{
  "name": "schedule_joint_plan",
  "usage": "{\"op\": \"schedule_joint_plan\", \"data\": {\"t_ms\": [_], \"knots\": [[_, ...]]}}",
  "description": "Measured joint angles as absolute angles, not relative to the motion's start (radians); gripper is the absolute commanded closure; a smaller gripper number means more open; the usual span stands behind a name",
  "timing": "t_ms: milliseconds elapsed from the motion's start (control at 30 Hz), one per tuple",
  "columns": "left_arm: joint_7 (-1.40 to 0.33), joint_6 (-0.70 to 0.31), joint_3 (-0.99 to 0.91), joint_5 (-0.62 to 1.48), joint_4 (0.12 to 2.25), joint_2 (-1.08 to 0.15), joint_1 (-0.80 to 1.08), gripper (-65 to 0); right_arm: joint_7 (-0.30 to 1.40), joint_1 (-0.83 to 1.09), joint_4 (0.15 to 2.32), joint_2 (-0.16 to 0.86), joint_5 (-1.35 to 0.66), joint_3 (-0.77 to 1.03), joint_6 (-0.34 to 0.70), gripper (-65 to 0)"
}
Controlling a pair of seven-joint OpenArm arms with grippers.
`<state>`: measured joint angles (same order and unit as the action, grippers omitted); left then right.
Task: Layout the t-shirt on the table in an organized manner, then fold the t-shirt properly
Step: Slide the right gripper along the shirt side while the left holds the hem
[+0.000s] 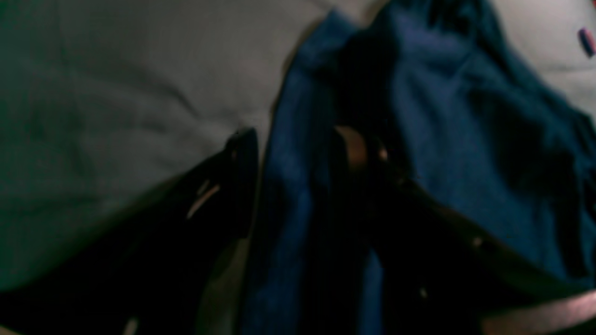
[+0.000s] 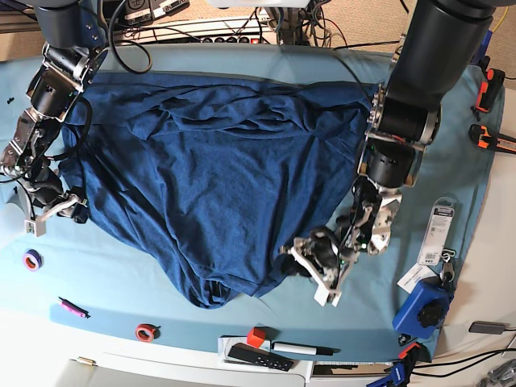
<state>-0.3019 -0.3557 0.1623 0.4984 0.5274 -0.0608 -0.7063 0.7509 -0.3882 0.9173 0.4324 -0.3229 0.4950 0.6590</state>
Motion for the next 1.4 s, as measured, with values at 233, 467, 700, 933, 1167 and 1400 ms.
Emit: {"op": "schedule_joint_plan", "data": {"t_ms": [233, 467, 700, 933, 1167, 1400], "knots": [[-0.287, -0.33, 0.162, 0.461, 0.527, -0.056, -0.691, -26.5, 0.751, -0.388, 0.917, 0.433, -0.311, 0.495, 0.659, -32.5], [-0.291, -0.331, 0.162, 0.456, 0.528, 0.012, -0.684, -26.4, 0.751, -0.388, 0.917, 0.432, -0.311, 0.495, 0.659, -32.5], [-0.249, -0.327, 0.162, 0.384, 0.526, 0.076, -0.678, -25.5, 0.751, -0.388, 0.917, 0.432, -0.311, 0.495, 0.659, -32.5], [-0.217, -0.325, 0.162, 0.384, 0.525, 0.075, -0.697, -23.0, 0.751, -0.388, 0.917, 0.432, -0.311, 0.495, 0.659, -32.5], [-0.204, -0.304, 0.162, 0.384, 0.525, 0.074, -0.746, 0.0, 0.751, -0.388, 0.917, 0.432, -0.311, 0.495, 0.659, -32.4], [-0.175, -0.303, 0.162, 0.351, 0.525, 0.074, -0.73, 0.0, 0.723, -0.388, 0.917, 0.432, -0.311, 0.495, 0.659, -32.4]]}}
